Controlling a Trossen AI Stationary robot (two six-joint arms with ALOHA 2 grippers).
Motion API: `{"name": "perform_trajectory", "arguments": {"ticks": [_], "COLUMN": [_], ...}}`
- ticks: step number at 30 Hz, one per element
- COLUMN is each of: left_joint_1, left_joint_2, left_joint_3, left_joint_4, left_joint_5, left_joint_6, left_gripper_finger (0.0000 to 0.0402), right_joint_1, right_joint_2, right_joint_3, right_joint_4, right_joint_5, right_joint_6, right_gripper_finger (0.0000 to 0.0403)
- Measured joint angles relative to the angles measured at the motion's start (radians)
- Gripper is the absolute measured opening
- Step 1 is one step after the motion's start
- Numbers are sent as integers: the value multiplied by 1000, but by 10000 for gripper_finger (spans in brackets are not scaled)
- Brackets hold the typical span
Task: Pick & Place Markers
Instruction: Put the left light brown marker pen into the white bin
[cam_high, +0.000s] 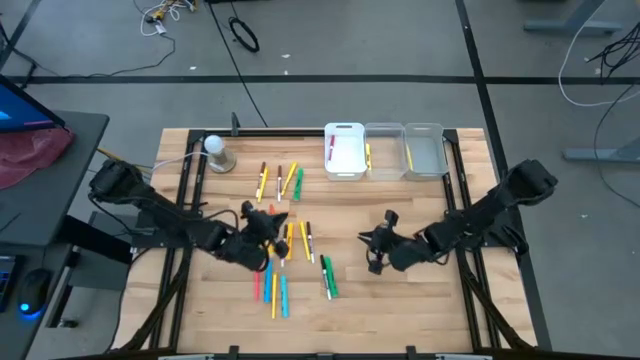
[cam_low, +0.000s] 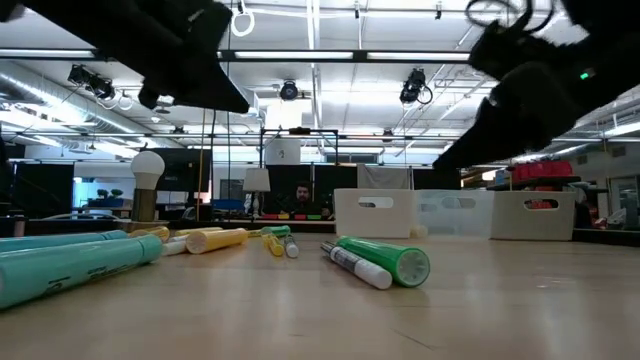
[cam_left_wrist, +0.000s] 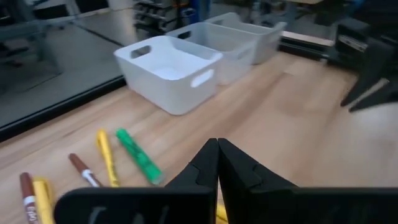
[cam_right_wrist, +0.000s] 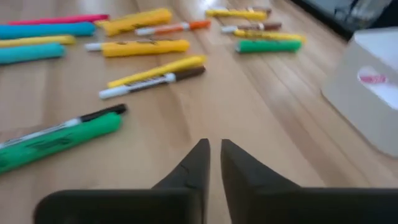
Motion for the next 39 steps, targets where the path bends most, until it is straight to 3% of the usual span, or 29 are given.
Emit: {"name": "perform_trajectory", "arguments": {"ticks": [11, 15, 20, 29, 32, 39], "left_joint_1": [141, 145, 146, 151, 182, 316], "left_joint_2": [0, 0, -1, -6, -6, -6], "left_joint_3": [0, 0, 0, 0, 0, 0], "left_joint_4": [2, 5, 13, 32, 32, 38], "left_joint_5": [164, 166, 96, -21, -38, -121], "left_joint_6": [3, 73, 119, 326, 349, 444], "left_gripper_finger": [14, 14, 14, 14, 14, 14], "right_joint_1": [-153, -215, -291, -423, -465, -484], "right_joint_2": [-33, -113, -244, -489, -548, -560], "right_joint_3": [0, 0, 0, 27, 55, 70], "right_joint_4": [-7, -84, -139, -172, -212, -240], "right_joint_5": [-63, -63, -59, -23, -22, -25], "right_joint_6": [-56, -132, -263, -515, -533, -523], "right_gripper_finger": [160, 199, 232, 236, 233, 220]}}
